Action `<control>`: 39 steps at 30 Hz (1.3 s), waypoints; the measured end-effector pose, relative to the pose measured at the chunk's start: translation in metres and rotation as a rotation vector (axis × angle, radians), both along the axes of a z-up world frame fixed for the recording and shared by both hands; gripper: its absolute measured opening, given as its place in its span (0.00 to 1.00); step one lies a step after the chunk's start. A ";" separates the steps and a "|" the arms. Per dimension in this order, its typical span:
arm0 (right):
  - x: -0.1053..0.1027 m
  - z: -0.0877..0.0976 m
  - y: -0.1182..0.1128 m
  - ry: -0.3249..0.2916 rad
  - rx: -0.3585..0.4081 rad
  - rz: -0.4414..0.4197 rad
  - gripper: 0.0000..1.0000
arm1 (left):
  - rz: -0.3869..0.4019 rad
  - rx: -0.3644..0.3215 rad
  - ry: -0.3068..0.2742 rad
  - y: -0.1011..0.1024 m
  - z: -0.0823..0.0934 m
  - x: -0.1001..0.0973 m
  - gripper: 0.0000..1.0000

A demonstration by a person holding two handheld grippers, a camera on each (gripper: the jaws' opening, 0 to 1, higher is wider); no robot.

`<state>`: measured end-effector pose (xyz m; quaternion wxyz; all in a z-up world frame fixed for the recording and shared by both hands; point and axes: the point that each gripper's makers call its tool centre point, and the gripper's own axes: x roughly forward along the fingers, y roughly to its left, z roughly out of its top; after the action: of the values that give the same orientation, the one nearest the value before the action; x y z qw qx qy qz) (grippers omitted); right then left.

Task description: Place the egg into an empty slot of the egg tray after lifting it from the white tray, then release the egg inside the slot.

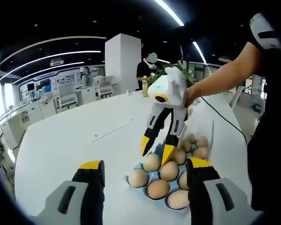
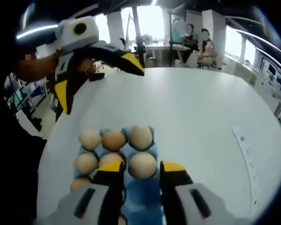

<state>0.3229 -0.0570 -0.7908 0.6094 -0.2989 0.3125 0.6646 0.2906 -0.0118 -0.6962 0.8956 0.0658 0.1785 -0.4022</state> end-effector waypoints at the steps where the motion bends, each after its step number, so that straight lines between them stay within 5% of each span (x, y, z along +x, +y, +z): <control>1: 0.000 0.000 0.000 0.005 0.003 -0.002 0.31 | 0.001 -0.001 0.001 0.000 0.000 0.000 0.72; 7: -0.003 0.000 -0.001 -0.014 0.023 0.043 0.30 | -0.008 0.013 0.003 -0.003 -0.003 0.000 0.72; 15: -0.001 0.012 -0.005 0.040 0.088 -0.037 0.30 | -0.021 0.018 0.000 -0.007 -0.001 0.000 0.72; 25: 0.011 0.022 -0.035 0.012 0.120 -0.107 0.30 | -0.033 0.019 -0.005 -0.013 0.003 0.000 0.72; 32: 0.016 0.021 -0.077 0.001 0.094 -0.162 0.30 | -0.041 0.021 -0.003 -0.017 0.002 0.000 0.72; 34: 0.019 0.020 -0.111 -0.010 0.072 -0.207 0.30 | -0.045 0.021 -0.002 -0.019 0.002 0.000 0.72; 39: 0.024 0.017 -0.146 -0.023 0.041 -0.258 0.30 | -0.046 0.020 -0.004 -0.021 0.002 0.000 0.72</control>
<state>0.3465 -0.2027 -0.7739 0.6992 -0.2517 0.3276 0.5834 0.2904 -0.0331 -0.6939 0.8858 0.0797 0.1792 -0.4205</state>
